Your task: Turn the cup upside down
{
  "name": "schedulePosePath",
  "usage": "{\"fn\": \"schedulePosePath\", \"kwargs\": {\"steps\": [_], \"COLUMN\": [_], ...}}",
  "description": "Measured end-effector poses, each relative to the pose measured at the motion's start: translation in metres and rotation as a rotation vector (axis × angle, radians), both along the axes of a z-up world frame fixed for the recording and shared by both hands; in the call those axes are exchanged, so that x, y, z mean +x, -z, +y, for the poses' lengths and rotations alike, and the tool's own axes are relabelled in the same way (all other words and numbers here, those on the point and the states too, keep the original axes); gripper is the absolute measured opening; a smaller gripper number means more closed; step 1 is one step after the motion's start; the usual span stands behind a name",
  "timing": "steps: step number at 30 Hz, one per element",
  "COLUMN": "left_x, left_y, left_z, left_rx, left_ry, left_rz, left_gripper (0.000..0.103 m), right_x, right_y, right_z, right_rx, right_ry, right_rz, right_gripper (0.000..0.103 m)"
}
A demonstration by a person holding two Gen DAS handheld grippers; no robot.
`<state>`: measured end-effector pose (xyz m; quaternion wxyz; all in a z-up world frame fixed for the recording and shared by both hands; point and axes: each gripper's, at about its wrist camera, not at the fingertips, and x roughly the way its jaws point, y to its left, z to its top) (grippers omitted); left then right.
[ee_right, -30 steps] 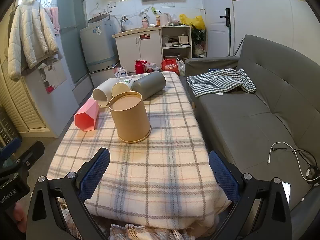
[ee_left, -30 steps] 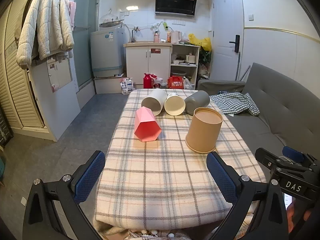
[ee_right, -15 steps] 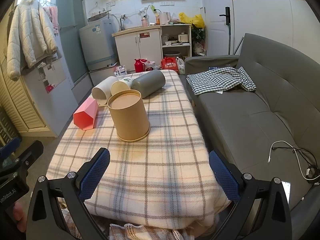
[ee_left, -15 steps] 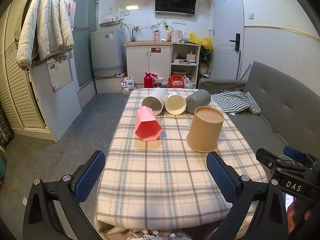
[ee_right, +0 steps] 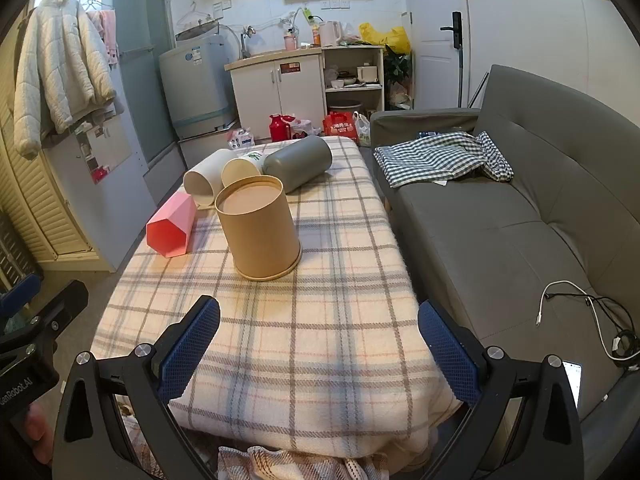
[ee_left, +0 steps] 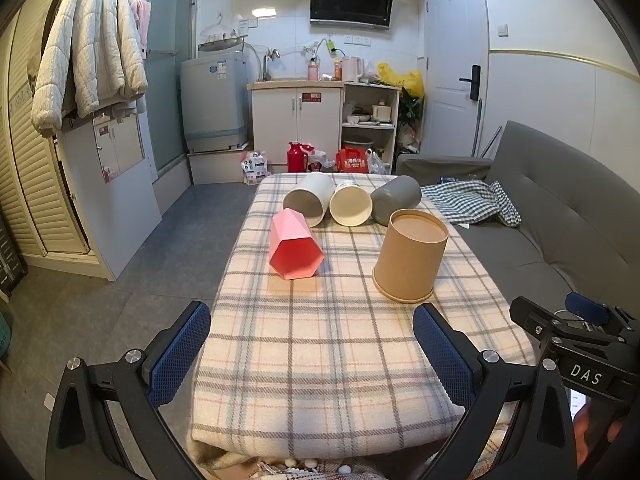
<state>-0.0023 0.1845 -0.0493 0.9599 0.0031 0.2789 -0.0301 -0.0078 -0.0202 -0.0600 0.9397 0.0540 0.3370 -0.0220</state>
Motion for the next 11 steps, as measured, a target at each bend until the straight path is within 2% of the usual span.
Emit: {"fn": "schedulePosePath", "kwargs": {"steps": [11], "left_x": [-0.0028], "left_y": [0.0006], "left_z": [-0.0041], "left_rx": [0.013], "left_ry": [0.009], "left_rz": [-0.011], "left_gripper": [0.103], "right_x": [0.0002], "right_y": [0.0007], "right_z": [-0.0003], "right_rx": [0.001], "right_ry": [0.004], "right_rz": [0.000], "right_gripper": [0.100]}}
